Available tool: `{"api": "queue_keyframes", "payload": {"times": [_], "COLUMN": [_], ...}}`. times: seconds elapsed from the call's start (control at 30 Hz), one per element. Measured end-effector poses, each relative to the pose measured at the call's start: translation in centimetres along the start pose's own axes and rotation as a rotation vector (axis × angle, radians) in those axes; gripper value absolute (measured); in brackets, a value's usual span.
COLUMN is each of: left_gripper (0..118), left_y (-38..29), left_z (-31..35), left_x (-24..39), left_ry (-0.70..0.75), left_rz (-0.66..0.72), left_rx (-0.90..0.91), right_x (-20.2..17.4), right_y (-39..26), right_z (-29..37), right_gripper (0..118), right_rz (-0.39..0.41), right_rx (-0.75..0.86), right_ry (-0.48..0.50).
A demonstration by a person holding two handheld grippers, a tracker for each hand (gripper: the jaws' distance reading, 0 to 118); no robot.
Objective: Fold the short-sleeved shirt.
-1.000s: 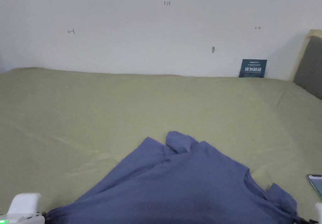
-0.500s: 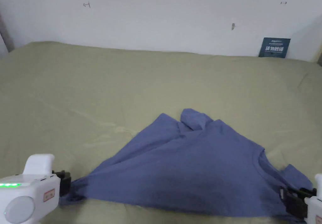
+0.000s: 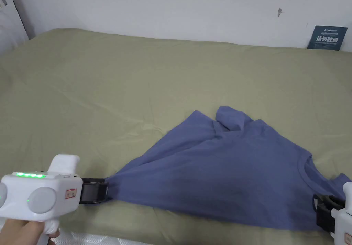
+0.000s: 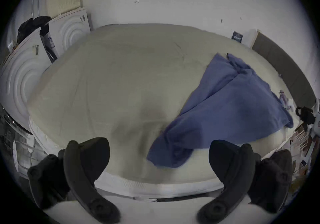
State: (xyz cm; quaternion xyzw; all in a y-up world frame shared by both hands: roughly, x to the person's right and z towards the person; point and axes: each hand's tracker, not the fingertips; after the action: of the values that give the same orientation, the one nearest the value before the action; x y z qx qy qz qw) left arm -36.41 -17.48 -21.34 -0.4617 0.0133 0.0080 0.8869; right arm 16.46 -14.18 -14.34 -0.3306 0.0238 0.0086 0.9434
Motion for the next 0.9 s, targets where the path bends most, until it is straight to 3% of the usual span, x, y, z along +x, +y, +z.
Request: {"api": "queue_keyframes", "payload": {"times": [0.13,0.2,0.23,0.3,0.37,0.53,0.8,0.9], "left_gripper": [116,106,81,58,9,7,7,7], "left_y": [0.0,-0.1,-0.3,-0.3,-0.3,-0.4,0.2,0.3], "left_z": [-3.2,-3.9,-3.8,-3.5,-2.9,-3.1,-2.9,-3.3], "left_x": [0.6,1.4,1.6,2.0,2.4,3.3,2.3,1.9], "left_ry": [-0.004,-0.002,0.015,-0.026,-0.042,-0.020,-0.065,-0.073], "left_rz": [-0.014,-0.057,-0.078,-0.048,-0.075,-0.105,-0.017,-0.008], "left_rx": [-0.071,-0.075,-0.061,-0.042,-0.026,-0.010,-0.028,-0.036], "right_x": [-0.2,0.1,0.2,0.6,0.9,2.4,4.5,4.9], "right_y": [-0.2,-0.2,-0.1,0.4,1.1,5.1,14.0,16.4], "right_z": [-0.5,-1.2,-1.4,-2.3,-3.4,-8.9,-23.2,-27.3], "right_gripper": [0,0,0,0,0,0,0,0], "right_rz": [0.018,0.032,0.036,0.040,0.046,0.060,0.129,0.113], "right_rx": [-0.031,-0.050,-0.055,-0.065,-0.075,-0.090,-0.163,-0.190], "right_ry": [0.003,-0.001,-0.004,-0.006,-0.008,-0.017,-0.042,-0.029]}}
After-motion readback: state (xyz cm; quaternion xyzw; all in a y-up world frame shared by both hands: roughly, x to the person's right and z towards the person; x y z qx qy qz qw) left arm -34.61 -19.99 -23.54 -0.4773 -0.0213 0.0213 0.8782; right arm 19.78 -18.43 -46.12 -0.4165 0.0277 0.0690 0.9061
